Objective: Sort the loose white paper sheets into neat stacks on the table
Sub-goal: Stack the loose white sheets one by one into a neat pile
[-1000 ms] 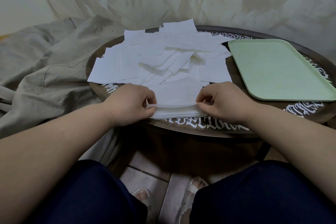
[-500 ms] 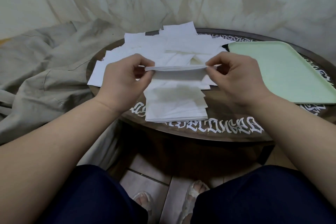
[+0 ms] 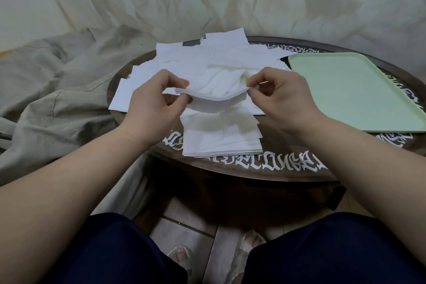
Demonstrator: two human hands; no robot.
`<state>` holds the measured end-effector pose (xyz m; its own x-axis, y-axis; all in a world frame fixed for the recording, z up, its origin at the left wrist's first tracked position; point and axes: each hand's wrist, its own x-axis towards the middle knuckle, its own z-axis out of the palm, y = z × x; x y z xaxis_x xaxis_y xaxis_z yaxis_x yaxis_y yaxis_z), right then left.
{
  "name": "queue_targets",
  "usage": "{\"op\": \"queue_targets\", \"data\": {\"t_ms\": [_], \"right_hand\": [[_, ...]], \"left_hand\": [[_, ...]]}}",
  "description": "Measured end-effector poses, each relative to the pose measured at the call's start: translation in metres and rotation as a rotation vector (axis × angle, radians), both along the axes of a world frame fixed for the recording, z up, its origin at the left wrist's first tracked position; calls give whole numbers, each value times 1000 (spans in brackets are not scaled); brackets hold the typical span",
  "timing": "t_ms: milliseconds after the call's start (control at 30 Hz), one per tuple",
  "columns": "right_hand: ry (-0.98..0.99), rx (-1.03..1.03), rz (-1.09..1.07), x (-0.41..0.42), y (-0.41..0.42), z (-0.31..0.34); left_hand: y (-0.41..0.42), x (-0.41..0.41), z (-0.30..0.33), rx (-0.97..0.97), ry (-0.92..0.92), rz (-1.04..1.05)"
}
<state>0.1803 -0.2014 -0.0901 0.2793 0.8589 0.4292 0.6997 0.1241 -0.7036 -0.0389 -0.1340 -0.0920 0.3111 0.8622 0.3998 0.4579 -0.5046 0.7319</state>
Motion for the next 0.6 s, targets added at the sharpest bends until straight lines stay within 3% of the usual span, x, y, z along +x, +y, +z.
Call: {"op": "queue_targets", "data": {"t_ms": [233, 333, 433, 533, 600], "right_hand": [[-44, 90, 157, -11, 2, 0], [-147, 183, 143, -6, 4, -4], [-265, 202, 152, -6, 6, -12], [-319, 137, 155, -4, 9, -17], [-311, 57, 168, -2, 10, -19]], "left_hand": [[6, -5, -8, -36, 48, -50], [12, -14, -9, 121, 8, 21], [14, -23, -10, 267, 109, 19], [7, -23, -12, 63, 175, 12], [7, -19, -14, -249, -17, 73]]}}
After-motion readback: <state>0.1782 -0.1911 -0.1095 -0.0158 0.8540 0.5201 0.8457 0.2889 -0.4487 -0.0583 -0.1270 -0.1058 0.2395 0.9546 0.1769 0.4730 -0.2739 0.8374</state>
